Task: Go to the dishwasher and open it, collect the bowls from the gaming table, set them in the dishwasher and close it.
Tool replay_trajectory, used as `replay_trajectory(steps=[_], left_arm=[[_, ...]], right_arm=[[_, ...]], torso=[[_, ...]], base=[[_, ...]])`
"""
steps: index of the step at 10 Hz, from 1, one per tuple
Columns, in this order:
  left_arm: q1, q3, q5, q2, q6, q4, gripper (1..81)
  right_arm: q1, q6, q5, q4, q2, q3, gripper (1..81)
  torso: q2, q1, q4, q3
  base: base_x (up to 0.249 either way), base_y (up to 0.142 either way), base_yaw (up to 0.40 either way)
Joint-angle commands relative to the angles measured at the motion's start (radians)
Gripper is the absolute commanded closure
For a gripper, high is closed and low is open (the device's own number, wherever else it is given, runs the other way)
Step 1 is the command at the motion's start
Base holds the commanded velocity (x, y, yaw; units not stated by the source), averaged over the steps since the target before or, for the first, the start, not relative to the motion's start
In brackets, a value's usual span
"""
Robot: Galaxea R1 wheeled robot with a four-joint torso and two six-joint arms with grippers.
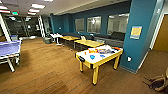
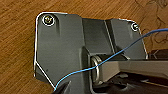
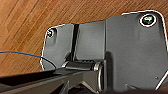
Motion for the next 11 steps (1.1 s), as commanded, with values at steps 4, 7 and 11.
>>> replay_trajectory(steps=[4, 7, 11], left_arm=[[-0.051, 0.003, 0.049, -0.006, 0.007, 0.003, 1.0], [-0.051, 0.003, 0.046, -0.006, 0.007, 0.006, 1.0], [-0.051, 0.005, 0.043, -0.006, 0.007, 0.005, 1.0]], right_arm=[[0.055, 0.0, -0.043, -0.007, 0.006, 0.005, 1.0], [0.056, 0.0, -0.044, -0.007, 0.009, 0.005, 1.0], [0.053, 0.0, -0.043, -0.007, 0.009, 0.001, 1.0]], torso=[[0.0, 0.0, 0.0, 0.0], [0.0, 0.0, 0.0, 0.0], [0.0, 0.0, 0.0, 0.0]], base=[[0.0, 0.0, 0.0], [0.08, 0.0, 0.0], [0.174, 0.0, 0.0]])
